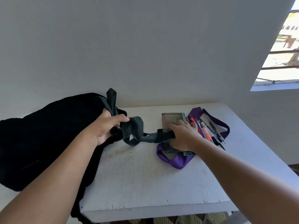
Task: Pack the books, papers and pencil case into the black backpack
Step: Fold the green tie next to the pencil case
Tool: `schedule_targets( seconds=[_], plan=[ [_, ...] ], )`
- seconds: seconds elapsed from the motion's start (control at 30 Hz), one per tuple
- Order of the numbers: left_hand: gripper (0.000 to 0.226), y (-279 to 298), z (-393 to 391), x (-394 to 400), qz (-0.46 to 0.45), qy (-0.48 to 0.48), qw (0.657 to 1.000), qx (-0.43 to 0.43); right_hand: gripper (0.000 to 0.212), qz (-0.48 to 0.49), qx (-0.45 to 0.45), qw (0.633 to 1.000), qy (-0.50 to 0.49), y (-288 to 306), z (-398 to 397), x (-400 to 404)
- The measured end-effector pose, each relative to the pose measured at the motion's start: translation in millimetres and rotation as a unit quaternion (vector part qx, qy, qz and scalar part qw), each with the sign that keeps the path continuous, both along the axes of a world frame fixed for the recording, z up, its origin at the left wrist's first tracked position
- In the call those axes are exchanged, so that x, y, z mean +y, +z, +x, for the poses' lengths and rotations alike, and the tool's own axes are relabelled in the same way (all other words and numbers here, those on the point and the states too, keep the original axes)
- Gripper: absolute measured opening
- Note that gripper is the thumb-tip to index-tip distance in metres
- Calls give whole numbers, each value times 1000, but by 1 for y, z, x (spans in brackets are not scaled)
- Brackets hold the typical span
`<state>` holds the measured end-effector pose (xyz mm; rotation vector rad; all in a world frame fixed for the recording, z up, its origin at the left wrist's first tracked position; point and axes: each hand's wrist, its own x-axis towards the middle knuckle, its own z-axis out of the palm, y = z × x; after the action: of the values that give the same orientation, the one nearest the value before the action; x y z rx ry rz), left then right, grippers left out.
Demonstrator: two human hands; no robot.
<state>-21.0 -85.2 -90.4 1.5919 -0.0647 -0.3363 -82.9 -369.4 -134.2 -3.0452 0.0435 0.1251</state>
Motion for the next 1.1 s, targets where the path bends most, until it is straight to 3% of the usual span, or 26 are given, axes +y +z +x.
schedule_targets(
  seconds=[0.1,0.2,0.27,0.33,0.4,0.5,0.67,0.8,0.9,1.1],
  plan=[
    [60,14,3,-1,-60,-7,998,-5,72,5,32,999,22,1,0,7],
    [34,26,7,-10,26,100,989,-101,62,80,-23,996,12,5,2,15],
    [28,30,2,-19,96,100,973,-184,53,185,-74,980,-1,12,5,23],
    [22,36,-8,-32,183,41,951,-245,47,392,-64,918,-2,26,7,35],
    [15,40,-16,-43,252,-12,925,-282,43,573,-21,819,13,41,9,47],
    [13,41,-24,-54,266,-44,920,-285,26,685,8,728,25,52,15,63],
    [14,37,-26,-59,225,-59,941,-247,17,769,-5,639,-1,47,21,69],
    [21,33,-28,-58,143,-77,968,-190,20,765,-23,643,-8,43,19,62],
    [21,31,-29,-61,109,-73,981,-143,34,792,-66,607,-15,43,20,55],
    [24,30,-33,-70,102,-113,979,-137,8,797,-97,596,-5,50,19,54]
  ],
)
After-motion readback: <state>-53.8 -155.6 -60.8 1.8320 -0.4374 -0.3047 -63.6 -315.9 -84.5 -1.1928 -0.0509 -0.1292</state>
